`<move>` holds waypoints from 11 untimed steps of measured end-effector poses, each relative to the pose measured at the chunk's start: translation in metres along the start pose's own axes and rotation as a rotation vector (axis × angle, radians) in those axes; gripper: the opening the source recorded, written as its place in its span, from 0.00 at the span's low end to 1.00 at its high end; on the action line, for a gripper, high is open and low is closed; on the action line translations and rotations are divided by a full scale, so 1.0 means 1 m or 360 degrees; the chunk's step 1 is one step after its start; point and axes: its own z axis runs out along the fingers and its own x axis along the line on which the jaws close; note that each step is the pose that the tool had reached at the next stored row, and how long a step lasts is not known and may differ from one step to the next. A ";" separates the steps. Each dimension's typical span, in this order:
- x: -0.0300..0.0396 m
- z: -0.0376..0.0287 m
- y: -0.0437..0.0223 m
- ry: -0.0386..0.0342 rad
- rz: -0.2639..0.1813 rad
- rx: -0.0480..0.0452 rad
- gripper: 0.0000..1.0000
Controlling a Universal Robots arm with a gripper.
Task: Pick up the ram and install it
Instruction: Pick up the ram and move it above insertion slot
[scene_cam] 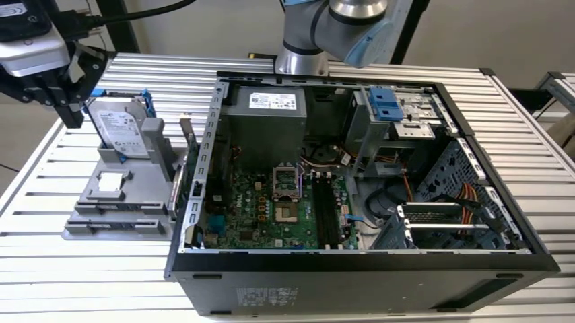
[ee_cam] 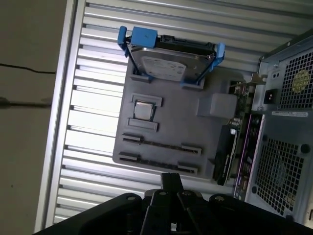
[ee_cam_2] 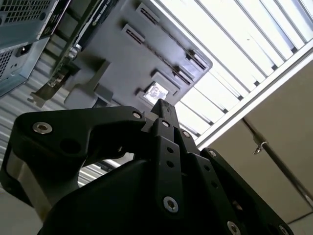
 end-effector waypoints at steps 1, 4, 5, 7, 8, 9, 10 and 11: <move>0.0000 0.0000 0.0000 0.0000 -0.0013 0.0000 0.00; 0.0001 0.0000 0.0000 0.0001 -0.0051 0.0001 0.00; 0.0002 0.0000 0.0000 0.0001 -0.0065 0.0002 0.00; 0.0002 0.0000 0.0000 0.0002 -0.0092 0.0003 0.00; 0.0002 0.0000 0.0001 0.0003 -0.0106 0.0003 0.00; 0.0002 0.0000 0.0001 0.0003 -0.0119 0.0004 0.00; 0.0003 0.0000 0.0001 0.0003 -0.0133 0.0004 0.00; 0.0003 0.0000 0.0001 0.0003 -0.0145 0.0004 0.00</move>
